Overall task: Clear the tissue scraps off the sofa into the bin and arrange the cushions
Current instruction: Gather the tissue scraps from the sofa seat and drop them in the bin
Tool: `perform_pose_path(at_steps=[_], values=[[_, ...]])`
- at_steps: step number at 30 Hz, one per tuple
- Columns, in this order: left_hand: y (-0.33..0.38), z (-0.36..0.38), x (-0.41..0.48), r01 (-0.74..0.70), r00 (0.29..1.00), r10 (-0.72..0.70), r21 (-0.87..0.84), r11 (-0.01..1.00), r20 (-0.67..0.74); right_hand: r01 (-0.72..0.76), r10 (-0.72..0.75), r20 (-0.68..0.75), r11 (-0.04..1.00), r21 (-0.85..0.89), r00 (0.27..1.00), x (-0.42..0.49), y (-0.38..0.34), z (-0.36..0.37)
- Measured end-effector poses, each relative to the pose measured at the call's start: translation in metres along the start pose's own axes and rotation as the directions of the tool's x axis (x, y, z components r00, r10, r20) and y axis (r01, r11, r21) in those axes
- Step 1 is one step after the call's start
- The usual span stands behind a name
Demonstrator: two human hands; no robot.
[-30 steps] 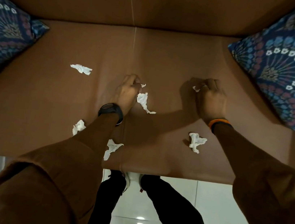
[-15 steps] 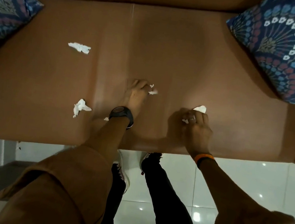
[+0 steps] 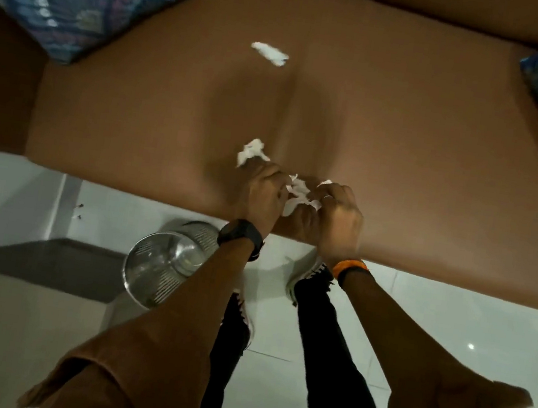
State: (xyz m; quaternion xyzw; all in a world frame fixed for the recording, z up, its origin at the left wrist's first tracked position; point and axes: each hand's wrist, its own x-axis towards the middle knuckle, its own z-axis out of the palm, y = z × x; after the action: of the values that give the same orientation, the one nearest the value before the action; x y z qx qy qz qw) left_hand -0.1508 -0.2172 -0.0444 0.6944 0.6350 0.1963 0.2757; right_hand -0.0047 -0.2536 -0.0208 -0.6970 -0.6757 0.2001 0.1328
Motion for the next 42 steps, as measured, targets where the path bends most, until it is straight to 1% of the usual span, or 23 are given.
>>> perform_pose_path(at_steps=[3,6,8,11,13,16,17,18,19,21,22,23,25,28,30,32,33,35,37,38,39,40,42], values=[[-0.054,-0.038,-0.056,0.195,0.979,-0.196,-0.019,0.981,-0.06,0.076,-0.079,0.023,0.991,0.107,0.997,-0.019,-0.072,0.049],[-0.112,-0.06,-0.111,0.347,0.934,-0.346,-0.014,0.938,-0.087,0.071,-0.101,0.142,0.976,0.208,0.985,-0.048,-0.128,0.105],[-0.151,-0.063,-0.144,0.427,0.902,-0.427,-0.025,0.904,-0.068,0.076,-0.129,0.217,0.968,0.237,0.968,-0.067,-0.152,0.146],[-0.201,-0.055,-0.179,0.565,0.823,-0.568,-0.104,0.818,0.0,0.101,-0.164,0.314,0.973,0.206,0.935,-0.086,-0.169,0.204],[-0.232,-0.043,-0.194,0.599,0.799,-0.6,-0.137,0.789,0.041,0.152,-0.204,0.364,0.974,0.169,0.909,-0.095,-0.173,0.241],[-0.266,-0.021,-0.207,0.611,0.783,-0.592,-0.054,0.79,0.194,0.231,-0.257,0.459,0.966,0.113,0.85,-0.105,-0.168,0.284],[-0.275,-0.015,-0.21,0.622,0.768,-0.596,-0.052,0.781,0.232,0.235,-0.251,0.512,0.967,0.098,0.822,-0.107,-0.166,0.294],[-0.281,-0.012,-0.212,0.643,0.753,-0.606,-0.09,0.76,0.257,0.227,-0.236,0.559,0.97,0.087,0.795,-0.109,-0.164,0.302],[-0.285,-0.009,-0.213,0.652,0.747,-0.61,-0.11,0.751,0.265,0.209,-0.219,0.572,0.974,0.084,0.791,-0.109,-0.163,0.304],[-0.284,-0.01,-0.215,0.627,0.76,-0.598,-0.046,0.778,0.254,0.212,-0.22,0.524,0.974,0.076,0.823,-0.111,-0.164,0.298],[-0.28,-0.014,-0.217,0.605,0.775,-0.587,-0.008,0.796,0.235,0.231,-0.244,0.471,0.969,0.086,0.848,-0.111,-0.165,0.288],[-0.272,-0.019,-0.217,0.587,0.792,-0.577,0.005,0.809,0.199,0.252,-0.276,0.408,0.961,0.112,0.87,-0.11,-0.165,0.276],[-0.25,-0.034,-0.212,0.533,0.844,-0.531,-0.008,0.846,0.077,0.287,-0.319,0.256,0.945,0.155,0.913,-0.103,-0.161,0.247],[-0.211,-0.056,-0.182,0.383,0.92,-0.384,-0.022,0.923,-0.076,0.276,-0.279,0.002,0.952,0.131,0.96,-0.074,-0.145,0.198],[-0.183,-0.063,-0.148,0.255,0.956,-0.255,-0.019,0.967,-0.144,0.244,-0.228,-0.179,0.967,0.07,0.957,-0.051,-0.125,0.166],[-0.155,-0.063,-0.107,0.123,0.977,-0.122,-0.001,0.992,-0.175,0.166,-0.157,-0.289,0.986,0.008,0.944,-0.029,-0.098,0.134],[-0.142,-0.062,-0.085,0.074,0.983,-0.072,0.0,0.997,-0.17,0.106,-0.111,-0.313,0.994,-0.032,0.943,-0.019,-0.084,0.121],[-0.119,-0.056,-0.043,0.02,0.99,-0.024,-0.03,0.999,-0.138,-0.055,0.009,-0.31,0.989,-0.14,0.951,-0.004,-0.058,0.103],[-0.102,-0.043,-0.004,0.003,0.998,-0.003,-0.003,1.0,-0.069,-0.158,0.107,-0.233,0.964,-0.214,0.967,0.007,-0.035,0.092],[-0.096,-0.034,0.011,-0.002,0.999,0.002,0.012,1.0,-0.033,-0.154,0.119,-0.171,0.965,-0.21,0.978,0.012,-0.025,0.089],[-0.092,-0.026,0.022,0.004,1.0,-0.005,-0.014,1.0,-0.006,-0.123,0.104,-0.117,0.977,-0.172,0.988,0.016,-0.021,0.087],[-0.087,-0.019,0.032,0.017,1.0,-0.016,-0.07,0.997,0.021,-0.094,0.084,-0.093,0.99,-0.105,0.992,0.022,-0.016,0.083],[-0.08,-0.007,0.047,0.003,0.999,0.001,-0.076,0.997,0.045,-0.059,0.062,-0.094,0.998,0.036,0.994,0.034,-0.012,0.074]])
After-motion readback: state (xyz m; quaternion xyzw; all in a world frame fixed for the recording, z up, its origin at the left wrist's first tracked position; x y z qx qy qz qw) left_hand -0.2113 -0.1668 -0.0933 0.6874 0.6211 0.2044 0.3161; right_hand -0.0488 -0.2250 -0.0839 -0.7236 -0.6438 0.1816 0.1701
